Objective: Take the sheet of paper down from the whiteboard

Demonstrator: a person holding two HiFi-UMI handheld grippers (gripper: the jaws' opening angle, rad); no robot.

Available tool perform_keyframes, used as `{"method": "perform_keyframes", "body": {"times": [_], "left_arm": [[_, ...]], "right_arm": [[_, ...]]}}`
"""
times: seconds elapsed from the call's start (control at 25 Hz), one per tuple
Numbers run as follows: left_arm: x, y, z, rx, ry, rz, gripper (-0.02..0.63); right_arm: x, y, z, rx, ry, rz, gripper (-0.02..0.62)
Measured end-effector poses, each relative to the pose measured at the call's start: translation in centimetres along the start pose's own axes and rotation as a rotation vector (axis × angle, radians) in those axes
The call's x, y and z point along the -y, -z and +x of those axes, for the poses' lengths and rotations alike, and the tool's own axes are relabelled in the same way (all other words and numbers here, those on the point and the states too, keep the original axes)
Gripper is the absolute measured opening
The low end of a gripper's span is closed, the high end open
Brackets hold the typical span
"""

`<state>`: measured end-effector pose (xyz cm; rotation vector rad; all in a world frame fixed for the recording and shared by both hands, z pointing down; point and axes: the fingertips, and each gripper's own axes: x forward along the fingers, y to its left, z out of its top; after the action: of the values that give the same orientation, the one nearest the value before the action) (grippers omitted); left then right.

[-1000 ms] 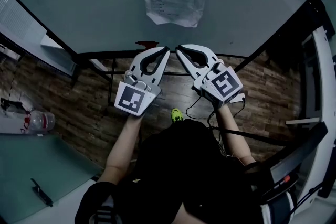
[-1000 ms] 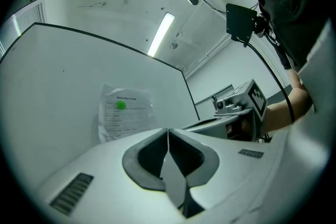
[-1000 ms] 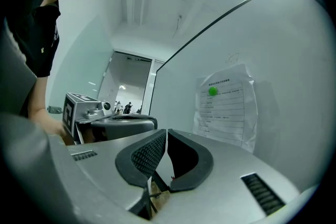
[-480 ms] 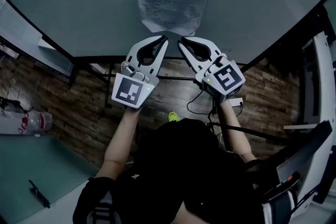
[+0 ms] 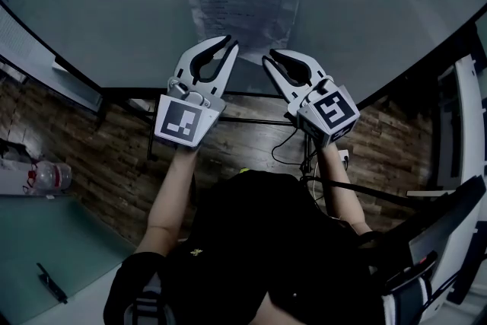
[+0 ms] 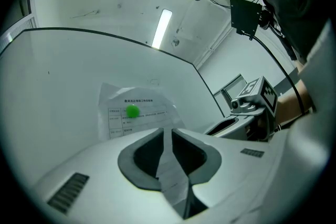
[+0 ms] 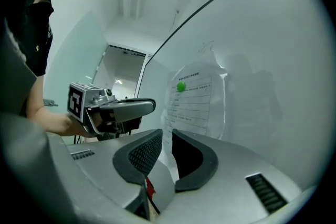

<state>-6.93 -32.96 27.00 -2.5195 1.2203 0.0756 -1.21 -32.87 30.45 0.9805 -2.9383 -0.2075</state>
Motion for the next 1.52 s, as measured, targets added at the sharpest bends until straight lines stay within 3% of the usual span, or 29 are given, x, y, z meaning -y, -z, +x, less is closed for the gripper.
{"method": "perform_keyframes", "body": {"times": [0.52, 0.96, 1.52], "left_arm": [[-3.1, -1.4, 3.4, -0.007, -0.079, 0.125, 0.121], [-5.1, -3.1, 4.6, 0.003, -0.148, 0.178, 0.189], [-6.7, -4.1, 6.3, -0.018, -0.198, 0.253, 0.204]], "right_arm": [[2.1, 1.0, 0.8, -0.031, -0.014, -0.006, 0.095], [3.2, 0.6, 0.2, -0.026, 0.012, -0.016, 0.103], [4.5, 1.2, -0.3, -0.049, 0.062, -0.014, 0.121]]}}
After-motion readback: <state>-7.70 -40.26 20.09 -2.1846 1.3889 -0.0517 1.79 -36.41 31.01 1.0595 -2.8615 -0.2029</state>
